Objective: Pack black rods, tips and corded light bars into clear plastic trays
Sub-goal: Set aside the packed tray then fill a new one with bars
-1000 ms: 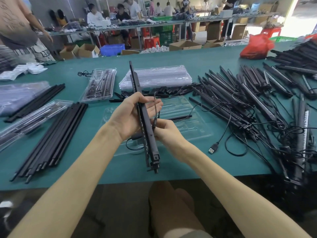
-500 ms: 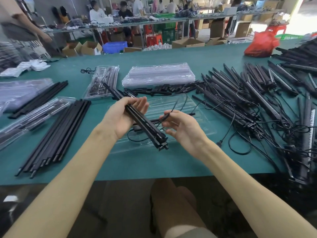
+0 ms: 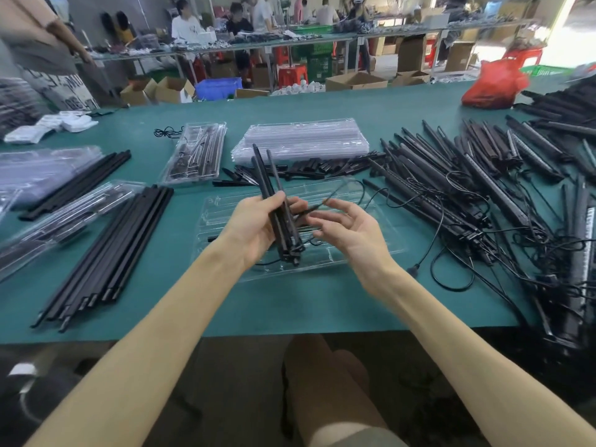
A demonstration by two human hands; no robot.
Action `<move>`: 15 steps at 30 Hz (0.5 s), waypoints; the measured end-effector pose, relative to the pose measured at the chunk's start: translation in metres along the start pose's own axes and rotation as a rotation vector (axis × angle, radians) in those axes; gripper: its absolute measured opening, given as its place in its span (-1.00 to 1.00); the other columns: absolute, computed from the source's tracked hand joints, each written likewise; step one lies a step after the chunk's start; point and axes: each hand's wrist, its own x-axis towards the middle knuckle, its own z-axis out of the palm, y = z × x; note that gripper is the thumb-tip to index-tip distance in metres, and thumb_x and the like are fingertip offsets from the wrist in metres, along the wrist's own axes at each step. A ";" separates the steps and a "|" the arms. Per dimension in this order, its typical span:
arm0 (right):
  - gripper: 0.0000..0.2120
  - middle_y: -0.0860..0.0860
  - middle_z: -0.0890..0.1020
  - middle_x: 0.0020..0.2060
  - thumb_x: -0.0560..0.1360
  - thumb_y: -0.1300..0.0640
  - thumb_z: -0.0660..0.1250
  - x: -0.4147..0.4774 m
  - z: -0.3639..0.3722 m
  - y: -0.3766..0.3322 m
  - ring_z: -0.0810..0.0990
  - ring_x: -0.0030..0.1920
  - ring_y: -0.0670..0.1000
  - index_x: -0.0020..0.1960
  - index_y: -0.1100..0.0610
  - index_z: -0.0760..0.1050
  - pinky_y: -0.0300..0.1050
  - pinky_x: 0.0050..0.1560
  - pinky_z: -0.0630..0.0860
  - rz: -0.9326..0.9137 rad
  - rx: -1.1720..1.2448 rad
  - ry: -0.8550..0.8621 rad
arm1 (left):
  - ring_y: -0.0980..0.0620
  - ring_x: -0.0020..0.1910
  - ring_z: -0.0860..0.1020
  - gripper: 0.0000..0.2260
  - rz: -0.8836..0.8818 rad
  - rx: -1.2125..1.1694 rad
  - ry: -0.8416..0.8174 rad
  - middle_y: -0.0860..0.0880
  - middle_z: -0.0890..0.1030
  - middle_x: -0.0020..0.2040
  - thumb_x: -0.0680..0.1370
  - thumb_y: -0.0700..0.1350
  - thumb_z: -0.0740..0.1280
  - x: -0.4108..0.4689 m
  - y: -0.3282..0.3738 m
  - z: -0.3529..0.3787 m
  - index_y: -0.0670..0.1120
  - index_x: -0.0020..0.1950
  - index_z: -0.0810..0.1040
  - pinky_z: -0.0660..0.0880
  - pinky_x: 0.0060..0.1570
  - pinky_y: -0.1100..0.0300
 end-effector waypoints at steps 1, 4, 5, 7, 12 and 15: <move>-0.66 0.16 0.69 0.08 0.55 0.43 0.31 0.000 -0.001 0.001 0.69 0.07 0.07 0.29 0.22 0.47 -0.10 0.06 0.63 -0.018 -0.200 0.012 | -0.08 -0.17 0.71 -0.83 0.019 -0.050 0.017 -0.18 0.69 -0.20 0.68 -0.23 0.22 0.001 0.002 0.000 -0.34 0.05 0.51 0.68 -0.06 0.01; -0.63 -0.01 0.62 0.19 0.52 0.23 0.42 0.006 -0.003 0.005 0.50 0.19 -0.04 0.32 0.09 0.54 -0.15 0.24 0.44 -0.131 -0.923 -0.046 | -0.06 -0.21 0.70 -0.86 0.047 -0.164 0.041 -0.17 0.67 -0.22 0.67 -0.25 0.24 0.004 0.012 0.001 -0.33 0.03 0.49 0.66 -0.11 0.01; -0.58 -0.03 0.57 0.25 0.52 0.16 0.43 0.008 -0.003 0.007 0.40 0.26 -0.02 0.37 0.07 0.51 -0.16 0.31 0.34 -0.152 -1.097 -0.083 | -0.04 -0.22 0.69 -0.89 0.055 -0.193 0.041 -0.17 0.66 -0.23 0.67 -0.26 0.24 0.004 0.015 0.001 -0.32 0.05 0.48 0.66 -0.13 0.00; -0.49 -0.03 0.51 0.34 0.54 0.06 0.42 0.014 0.000 0.010 0.28 0.33 0.05 0.47 0.03 0.43 -0.09 0.38 0.25 -0.146 -1.324 -0.120 | -0.03 -0.24 0.67 -0.90 0.062 -0.204 0.029 -0.17 0.64 -0.22 0.67 -0.27 0.23 0.003 0.020 0.001 -0.31 0.09 0.46 0.66 -0.14 0.00; -0.60 0.06 0.51 0.18 0.57 -0.09 0.36 0.026 0.005 0.004 0.28 0.26 0.14 0.36 0.03 0.51 0.04 0.28 0.20 -0.144 -1.659 -0.076 | -0.03 -0.26 0.65 -0.84 0.062 -0.149 0.005 -0.19 0.62 -0.24 0.67 -0.27 0.22 0.000 0.025 -0.004 -0.37 0.11 0.48 0.66 -0.10 -0.01; -0.69 0.06 0.53 0.10 0.58 -0.10 0.33 0.027 0.003 -0.005 0.31 0.22 0.14 0.21 0.05 0.60 0.03 0.25 0.21 -0.180 -1.714 -0.079 | -0.05 -0.24 0.64 -0.81 0.091 -0.139 0.040 -0.20 0.62 -0.21 0.66 -0.29 0.24 0.002 0.029 -0.013 -0.36 0.24 0.43 0.65 -0.06 -0.06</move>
